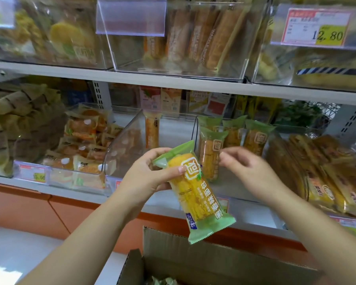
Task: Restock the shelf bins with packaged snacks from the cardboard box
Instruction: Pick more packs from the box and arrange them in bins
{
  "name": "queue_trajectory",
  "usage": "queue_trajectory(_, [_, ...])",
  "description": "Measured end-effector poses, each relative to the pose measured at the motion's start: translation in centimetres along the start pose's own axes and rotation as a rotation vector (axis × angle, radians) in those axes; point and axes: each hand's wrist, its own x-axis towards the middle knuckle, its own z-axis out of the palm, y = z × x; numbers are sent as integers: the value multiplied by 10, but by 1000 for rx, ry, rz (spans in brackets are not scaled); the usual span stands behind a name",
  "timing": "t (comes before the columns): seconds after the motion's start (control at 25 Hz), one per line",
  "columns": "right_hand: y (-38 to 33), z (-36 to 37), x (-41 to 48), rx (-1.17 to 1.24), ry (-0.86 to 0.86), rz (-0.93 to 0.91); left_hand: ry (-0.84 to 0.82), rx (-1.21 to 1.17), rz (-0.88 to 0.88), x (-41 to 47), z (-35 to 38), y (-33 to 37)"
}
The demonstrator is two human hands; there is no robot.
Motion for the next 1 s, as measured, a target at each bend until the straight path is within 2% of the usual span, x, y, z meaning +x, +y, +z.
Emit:
queue_trajectory(0.08, [-19, 1, -30, 0, -280, 7, 9, -60, 34, 5, 15, 3])
queue_trajectory(0.12, [-18, 2, -35, -4, -323, 31, 18, -68, 60, 7, 23, 4])
queue_trajectory(0.2, [-9, -2, -26, 49, -167, 76, 54, 72, 155, 11, 37, 1])
queue_trajectory(0.32, [14, -23, 7, 295, 160, 200, 106, 662, 254, 18, 36, -15])
queue_trajectory(0.4, [35, -33, 33, 328, 236, 285, 52, 904, 194, 21, 30, -28])
queue_trajectory(0.48, [55, -31, 55, 257, 194, 385, -13, 1029, 162, 22, 26, -37])
queue_trajectory(0.6, [76, -15, 75, 192, 130, 489, -36, 1069, 189, 22, 24, -41])
queue_trajectory(0.8, [79, -4, 83, 90, 137, 488, -30, 1071, 212, 22, 24, -41])
queue_trajectory(1.0, [83, -6, 80, 167, 70, 509, -24, 1058, 216, 19, 26, -38])
